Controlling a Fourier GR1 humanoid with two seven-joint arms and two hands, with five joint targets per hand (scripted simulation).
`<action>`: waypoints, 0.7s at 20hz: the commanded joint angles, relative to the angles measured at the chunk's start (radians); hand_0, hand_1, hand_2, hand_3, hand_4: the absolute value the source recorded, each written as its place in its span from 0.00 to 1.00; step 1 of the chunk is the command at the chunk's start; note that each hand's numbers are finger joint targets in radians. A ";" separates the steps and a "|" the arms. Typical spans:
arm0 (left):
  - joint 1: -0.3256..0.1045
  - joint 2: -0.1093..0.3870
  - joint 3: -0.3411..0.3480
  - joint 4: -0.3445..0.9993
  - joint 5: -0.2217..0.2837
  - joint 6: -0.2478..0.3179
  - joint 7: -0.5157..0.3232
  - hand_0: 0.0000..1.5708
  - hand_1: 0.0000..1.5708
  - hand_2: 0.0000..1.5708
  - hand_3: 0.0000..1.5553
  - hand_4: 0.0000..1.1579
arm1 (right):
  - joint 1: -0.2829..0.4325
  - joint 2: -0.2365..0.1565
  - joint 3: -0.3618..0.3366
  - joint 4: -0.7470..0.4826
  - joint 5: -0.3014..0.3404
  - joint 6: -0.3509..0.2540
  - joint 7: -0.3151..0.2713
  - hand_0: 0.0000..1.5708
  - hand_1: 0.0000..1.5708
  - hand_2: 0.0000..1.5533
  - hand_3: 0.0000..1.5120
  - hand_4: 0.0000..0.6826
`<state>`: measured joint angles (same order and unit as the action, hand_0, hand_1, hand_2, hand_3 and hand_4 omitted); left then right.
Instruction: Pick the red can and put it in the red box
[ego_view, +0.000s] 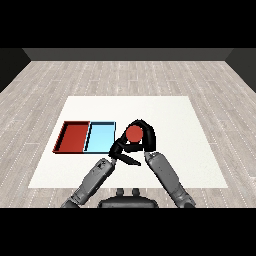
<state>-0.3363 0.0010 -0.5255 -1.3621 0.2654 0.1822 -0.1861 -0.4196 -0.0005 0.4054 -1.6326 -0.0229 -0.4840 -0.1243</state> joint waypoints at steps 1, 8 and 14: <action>-0.087 -0.001 -0.054 0.058 0.063 0.063 -0.036 0.00 0.00 0.00 0.00 0.00 | -0.021 0.001 0.070 0.098 -0.052 -0.067 -0.113 1.00 1.00 0.95 0.93 0.94; -0.047 0.000 -0.005 -0.031 0.017 0.000 0.043 0.00 0.00 0.00 0.00 0.00 | -0.067 0.000 0.033 0.029 -0.064 -0.040 -0.004 1.00 1.00 0.96 0.93 0.96; 0.018 0.000 -0.004 -0.071 0.047 0.269 -0.015 1.00 1.00 1.00 0.97 0.99 | -0.038 0.000 0.143 -0.028 -0.038 -0.124 0.027 1.00 1.00 0.95 0.93 0.92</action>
<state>-0.3537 0.0153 -0.5408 -1.3619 0.3196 0.3516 -0.2181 -0.4650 -0.0095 0.4864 -1.6246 -0.0553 -0.5580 -0.1276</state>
